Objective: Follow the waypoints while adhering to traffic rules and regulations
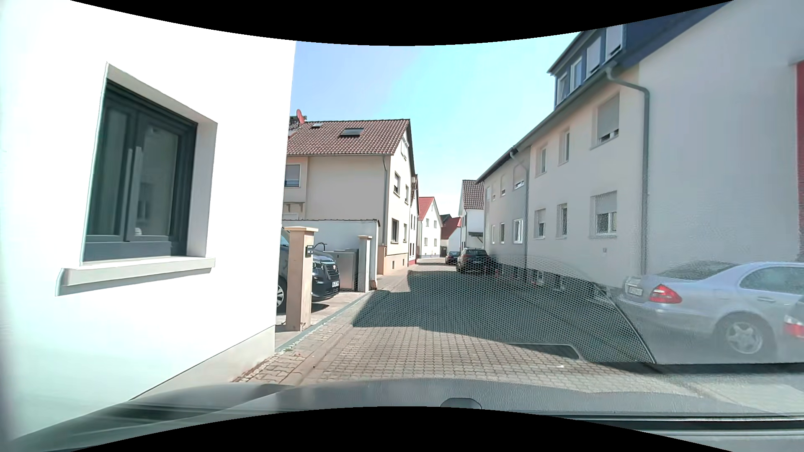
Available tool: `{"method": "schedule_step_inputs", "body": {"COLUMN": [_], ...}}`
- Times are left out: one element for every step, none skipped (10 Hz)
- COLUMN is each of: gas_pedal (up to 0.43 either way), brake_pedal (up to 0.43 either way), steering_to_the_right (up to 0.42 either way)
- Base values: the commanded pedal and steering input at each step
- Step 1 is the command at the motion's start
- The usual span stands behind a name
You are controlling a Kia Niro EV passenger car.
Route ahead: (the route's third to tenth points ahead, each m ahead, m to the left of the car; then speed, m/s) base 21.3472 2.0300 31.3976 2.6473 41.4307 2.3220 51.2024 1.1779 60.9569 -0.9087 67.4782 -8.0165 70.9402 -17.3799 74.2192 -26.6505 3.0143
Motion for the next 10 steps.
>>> {"method": "schedule_step_inputs", "body": {"gas_pedal": [0.0,0.0,0.0,0.0,0.0,0.0,0.0,0.0,0.0,0.0], "brake_pedal": [0.0,0.0,0.0,0.0,0.0,0.0,0.0,0.0,0.0,0.0], "steering_to_the_right": [0.046,0.041,0.038,0.037,0.037,0.037,0.037,0.037,0.036,0.033]}}
